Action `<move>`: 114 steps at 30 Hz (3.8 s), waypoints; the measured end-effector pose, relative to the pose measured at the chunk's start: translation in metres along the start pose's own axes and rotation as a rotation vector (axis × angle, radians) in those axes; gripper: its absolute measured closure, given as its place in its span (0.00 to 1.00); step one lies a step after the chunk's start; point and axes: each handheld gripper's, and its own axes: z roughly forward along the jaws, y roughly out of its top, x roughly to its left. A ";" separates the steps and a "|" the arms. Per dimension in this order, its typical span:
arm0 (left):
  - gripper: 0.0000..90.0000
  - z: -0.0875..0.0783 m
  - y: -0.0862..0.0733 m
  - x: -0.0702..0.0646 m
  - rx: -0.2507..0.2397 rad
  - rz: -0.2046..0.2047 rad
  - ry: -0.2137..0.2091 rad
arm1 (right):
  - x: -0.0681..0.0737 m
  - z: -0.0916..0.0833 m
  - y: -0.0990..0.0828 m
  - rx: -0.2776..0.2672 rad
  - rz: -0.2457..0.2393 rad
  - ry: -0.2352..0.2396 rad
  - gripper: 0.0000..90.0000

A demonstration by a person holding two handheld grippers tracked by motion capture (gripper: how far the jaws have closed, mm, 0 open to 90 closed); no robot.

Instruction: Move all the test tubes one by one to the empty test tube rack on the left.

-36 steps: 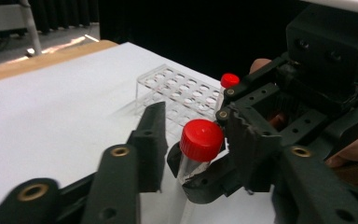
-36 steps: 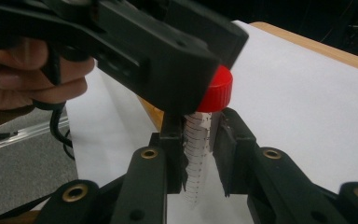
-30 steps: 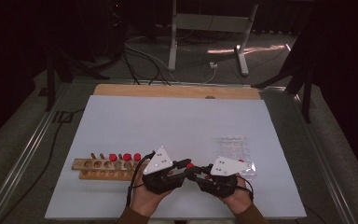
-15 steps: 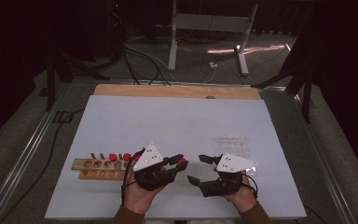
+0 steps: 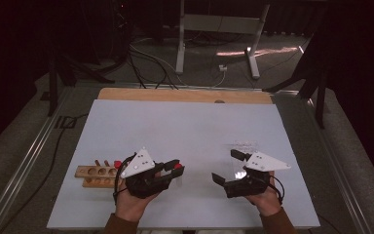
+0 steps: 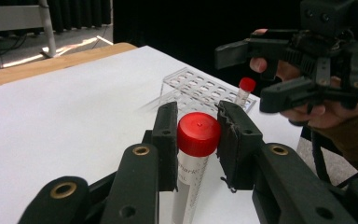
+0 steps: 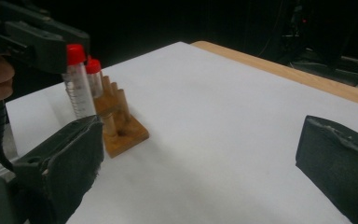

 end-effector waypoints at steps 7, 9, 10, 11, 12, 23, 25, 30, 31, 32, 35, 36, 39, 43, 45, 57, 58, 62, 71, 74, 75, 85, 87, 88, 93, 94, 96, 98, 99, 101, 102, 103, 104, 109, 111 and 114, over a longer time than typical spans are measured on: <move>0.79 -0.015 -0.001 0.009 -0.003 -0.011 0.032 | -0.011 -0.010 0.001 -0.021 0.015 -0.038 0.00; 0.79 -0.019 -0.002 0.012 -0.003 -0.015 0.039 | -0.013 -0.013 0.001 -0.025 0.018 -0.046 0.00; 0.79 -0.021 -0.002 0.013 -0.001 -0.016 0.044 | -0.015 -0.014 0.001 -0.029 0.021 -0.049 0.00; 0.79 -0.023 -0.002 0.013 -0.001 -0.020 0.046 | -0.016 -0.015 0.001 -0.031 0.025 -0.050 0.00; 0.79 -0.024 -0.003 0.014 0.002 -0.021 0.048 | -0.016 -0.016 0.001 -0.033 0.025 -0.052 0.00; 0.79 -0.047 -0.005 0.022 0.012 -0.026 0.072 | -0.021 -0.022 0.001 -0.046 0.036 -0.067 0.00; 0.79 -0.051 -0.006 0.023 0.016 -0.032 0.079 | -0.021 -0.022 0.001 -0.050 0.037 -0.067 0.00; 0.79 -0.066 -0.007 0.029 0.035 -0.043 0.113 | -0.023 -0.024 0.001 -0.055 0.042 -0.073 0.00; 0.79 -0.070 -0.007 0.030 0.034 -0.043 0.117 | -0.023 -0.025 0.001 -0.057 0.041 -0.075 0.00; 0.79 -0.073 -0.006 0.031 0.030 -0.044 0.122 | -0.023 -0.025 0.001 -0.058 0.042 -0.076 0.00; 0.79 -0.082 -0.005 0.033 0.021 -0.044 0.135 | -0.024 -0.026 0.001 -0.060 0.045 -0.079 0.00; 0.79 -0.085 -0.004 0.034 0.021 -0.044 0.143 | -0.024 -0.026 0.001 -0.061 0.044 -0.080 0.00; 0.79 -0.092 -0.004 0.036 0.015 -0.045 0.162 | -0.026 -0.028 0.001 -0.065 0.047 -0.084 0.00; 0.79 -0.103 -0.003 0.039 -0.007 -0.052 0.191 | -0.028 -0.030 0.002 -0.073 0.052 -0.091 0.00; 0.79 -0.107 -0.002 0.040 -0.011 -0.052 0.205 | -0.029 -0.032 0.002 -0.075 0.054 -0.094 0.00; 0.79 -0.124 -0.002 0.047 -0.020 -0.059 0.302 | -0.030 -0.032 0.002 -0.076 0.060 -0.096 0.00; 0.79 -0.126 -0.002 0.048 -0.020 -0.057 0.315 | -0.030 -0.032 0.002 -0.077 0.061 -0.096 0.00; 0.79 -0.133 -0.005 0.053 -0.036 -0.063 0.365 | -0.031 -0.032 0.001 -0.077 0.062 -0.095 0.00; 0.79 -0.135 -0.012 0.059 -0.104 -0.053 0.458 | -0.030 -0.031 0.001 -0.076 0.063 -0.094 0.00; 0.79 -0.133 -0.017 0.063 -0.115 -0.058 0.465 | -0.030 -0.032 0.001 -0.077 0.062 -0.093 0.00; 0.79 -0.133 -0.019 0.065 -0.112 -0.063 0.467 | -0.030 -0.032 0.001 -0.077 0.062 -0.093 0.00; 0.79 -0.125 -0.039 0.078 -0.101 -0.088 0.422 | -0.031 -0.033 0.001 -0.078 0.062 -0.094 0.00; 0.79 -0.123 -0.042 0.080 -0.089 -0.091 0.413 | -0.031 -0.033 0.001 -0.078 0.063 -0.095 0.00; 0.79 -0.122 -0.044 0.081 -0.083 -0.092 0.408 | -0.031 -0.033 0.001 -0.078 0.062 -0.095 0.00; 0.79 -0.119 -0.050 0.085 -0.061 -0.097 0.394 | -0.031 -0.034 0.001 -0.080 0.063 -0.096 0.00; 0.79 -0.118 -0.051 0.085 -0.056 -0.098 0.388 | -0.031 -0.034 0.001 -0.081 0.064 -0.097 0.00; 0.79 -0.116 -0.053 0.085 -0.041 -0.091 0.382 | -0.032 -0.034 0.000 -0.080 0.064 -0.097 0.00; 0.79 -0.114 -0.055 0.085 -0.028 -0.085 0.382 | -0.031 -0.033 0.000 -0.075 0.063 -0.097 0.00; 0.79 -0.114 -0.056 0.086 -0.025 -0.087 0.381 | -0.031 -0.033 0.000 -0.073 0.062 -0.096 0.00; 0.79 -0.113 -0.058 0.087 -0.013 -0.086 0.392 | -0.031 -0.033 0.000 -0.075 0.060 -0.095 0.00; 0.79 -0.113 -0.059 0.088 -0.012 -0.089 0.392 | -0.031 -0.033 0.000 -0.076 0.060 -0.095 0.00; 0.79 -0.112 -0.061 0.089 -0.009 -0.091 0.394 | -0.031 -0.033 0.000 -0.078 0.061 -0.096 0.00; 0.79 -0.113 -0.062 0.089 -0.007 -0.090 0.396 | -0.031 -0.034 0.000 -0.079 0.060 -0.098 0.00; 0.78 -0.112 -0.065 0.091 -0.011 -0.094 0.397 | -0.032 -0.036 0.000 -0.083 0.062 -0.101 0.00; 0.78 -0.110 -0.067 0.092 0.002 -0.094 0.392 | -0.032 -0.036 0.000 -0.083 0.061 -0.101 0.00; 0.78 -0.109 -0.068 0.092 0.010 -0.094 0.391 | -0.032 -0.036 0.000 -0.081 0.058 -0.100 0.00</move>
